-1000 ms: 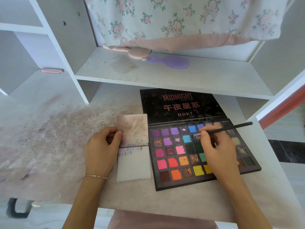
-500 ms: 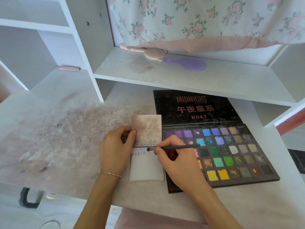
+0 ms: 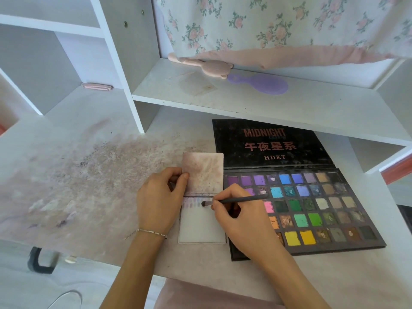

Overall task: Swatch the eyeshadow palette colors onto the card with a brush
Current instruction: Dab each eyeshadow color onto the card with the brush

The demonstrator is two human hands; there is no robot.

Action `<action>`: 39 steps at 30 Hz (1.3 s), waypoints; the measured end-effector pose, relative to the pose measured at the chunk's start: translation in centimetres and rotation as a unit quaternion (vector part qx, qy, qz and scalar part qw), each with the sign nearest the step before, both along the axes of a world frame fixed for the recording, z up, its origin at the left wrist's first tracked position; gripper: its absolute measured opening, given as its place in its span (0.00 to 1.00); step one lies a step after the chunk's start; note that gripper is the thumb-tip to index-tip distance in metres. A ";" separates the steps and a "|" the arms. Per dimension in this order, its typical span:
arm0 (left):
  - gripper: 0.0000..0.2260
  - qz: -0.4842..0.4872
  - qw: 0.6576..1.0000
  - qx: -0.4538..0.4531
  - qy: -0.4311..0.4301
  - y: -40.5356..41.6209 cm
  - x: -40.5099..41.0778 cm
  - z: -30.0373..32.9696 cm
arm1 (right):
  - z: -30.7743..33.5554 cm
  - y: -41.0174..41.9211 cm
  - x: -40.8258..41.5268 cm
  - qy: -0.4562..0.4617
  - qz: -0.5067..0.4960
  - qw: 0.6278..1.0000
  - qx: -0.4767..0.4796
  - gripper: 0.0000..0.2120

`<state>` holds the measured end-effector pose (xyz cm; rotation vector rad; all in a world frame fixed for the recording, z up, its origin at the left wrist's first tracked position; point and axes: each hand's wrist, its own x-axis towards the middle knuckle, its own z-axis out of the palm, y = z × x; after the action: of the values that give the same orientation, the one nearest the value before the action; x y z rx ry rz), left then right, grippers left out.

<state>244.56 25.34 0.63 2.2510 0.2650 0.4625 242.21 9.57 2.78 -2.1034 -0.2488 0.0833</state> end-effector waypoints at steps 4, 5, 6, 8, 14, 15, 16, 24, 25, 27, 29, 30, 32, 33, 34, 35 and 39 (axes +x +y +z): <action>0.04 0.003 1.000 0.001 0.003 -0.1 0.0 0.1 | 0.1 0.1 -0.1 -0.003 0.004 1.000 -0.008 0.03; 0.04 0.003 1.000 0.002 0.003 -0.1 0.0 0.1 | 0.1 0.1 0.0 -0.006 0.003 1.000 -0.011 0.02; 0.04 0.004 1.000 0.005 0.003 -0.1 0.0 0.1 | 0.1 0.1 0.0 -0.008 0.001 1.000 -0.014 0.02; 0.04 0.005 1.000 0.007 0.007 -0.1 0.0 0.1 | 0.1 0.1 0.0 -0.012 0.000 1.000 -0.017 0.02; 0.04 0.005 1.000 0.011 0.004 -0.1 0.0 0.1 | 0.1 0.0 0.0 0.000 0.007 1.000 -0.015 0.04; 0.04 0.005 1.000 0.012 0.004 -0.1 0.0 0.1 | 0.1 0.1 0.0 0.001 0.007 1.000 -0.015 0.04; 0.04 0.004 1.000 0.013 0.004 -0.1 0.0 0.1 | 0.1 0.1 0.0 0.000 0.006 1.000 -0.016 0.04; 0.04 0.002 1.000 0.013 0.001 0.0 0.0 0.0 | 0.0 0.1 0.1 -0.005 0.004 1.000 -0.022 0.02; 0.04 0.001 1.000 0.013 0.001 0.0 0.0 0.0 | 0.0 0.1 0.1 -0.007 0.003 1.000 -0.024 0.02; 0.04 0.001 1.000 0.012 0.001 0.0 0.0 0.0 | 0.0 0.1 0.1 -0.006 0.003 1.000 -0.022 0.03; 0.03 0.003 1.000 0.012 0.000 0.0 0.0 0.0 | -0.1 0.1 0.1 -0.001 0.005 1.000 -0.021 0.04; 0.03 0.003 1.000 0.013 0.000 0.0 0.0 0.0 | -0.1 0.1 0.1 0.001 0.006 1.000 -0.021 0.04; 0.03 0.003 1.000 0.014 -0.001 -0.1 0.0 0.0 | -0.1 0.1 0.1 -0.002 0.004 1.000 -0.022 0.03; 0.03 0.003 1.000 0.013 -0.001 -0.1 0.0 0.0 | -0.1 0.1 0.1 -0.004 0.003 1.000 -0.024 0.03; 0.03 0.003 1.000 0.012 -0.001 -0.1 0.0 0.0 | -0.1 0.1 0.1 -0.006 0.003 1.000 -0.025 0.03; 0.03 0.003 1.000 0.011 -0.002 -0.1 0.0 -0.1 | -0.1 0.1 0.1 -0.006 0.003 1.000 -0.025 0.04; 0.03 0.001 1.000 0.011 -0.005 0.0 0.0 0.0 | -0.1 0.1 0.2 -0.001 0.005 1.000 -0.022 0.04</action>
<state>244.56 25.30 0.58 2.2697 0.2588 0.4809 242.36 9.71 2.66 -2.1467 -0.2607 0.0920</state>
